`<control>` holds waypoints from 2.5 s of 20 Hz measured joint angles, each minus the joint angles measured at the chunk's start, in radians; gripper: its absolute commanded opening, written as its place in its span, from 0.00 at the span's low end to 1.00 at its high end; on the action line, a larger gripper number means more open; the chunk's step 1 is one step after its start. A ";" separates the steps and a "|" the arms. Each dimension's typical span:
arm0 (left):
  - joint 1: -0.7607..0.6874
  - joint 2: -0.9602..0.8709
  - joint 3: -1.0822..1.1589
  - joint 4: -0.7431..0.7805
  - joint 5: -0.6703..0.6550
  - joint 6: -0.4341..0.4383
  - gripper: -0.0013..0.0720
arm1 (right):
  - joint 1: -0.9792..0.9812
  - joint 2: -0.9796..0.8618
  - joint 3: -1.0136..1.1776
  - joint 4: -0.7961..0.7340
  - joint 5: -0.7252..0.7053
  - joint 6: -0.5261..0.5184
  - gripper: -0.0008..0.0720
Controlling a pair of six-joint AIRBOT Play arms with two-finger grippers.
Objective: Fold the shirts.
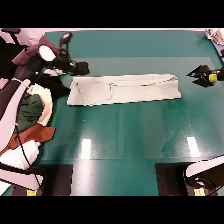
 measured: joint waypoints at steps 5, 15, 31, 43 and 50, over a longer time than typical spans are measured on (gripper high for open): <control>-0.086 -0.055 0.021 0.075 -0.032 0.006 0.33 | 0.016 -0.093 0.018 0.059 0.053 -0.080 0.99; -0.126 -0.208 0.183 0.101 -0.092 0.012 0.33 | 0.114 -0.244 0.201 -0.061 0.056 -0.118 0.99; -0.136 -0.283 0.206 0.014 -0.092 0.035 0.33 | 0.212 -0.167 0.058 -0.171 0.085 -0.066 0.03; -0.311 -0.286 0.206 -0.039 0.067 0.098 0.21 | 0.288 0.052 0.063 -0.187 0.140 0.139 0.04; -0.329 -0.325 0.207 -0.066 0.206 0.119 0.21 | 0.413 0.086 0.063 -0.188 0.183 0.209 0.04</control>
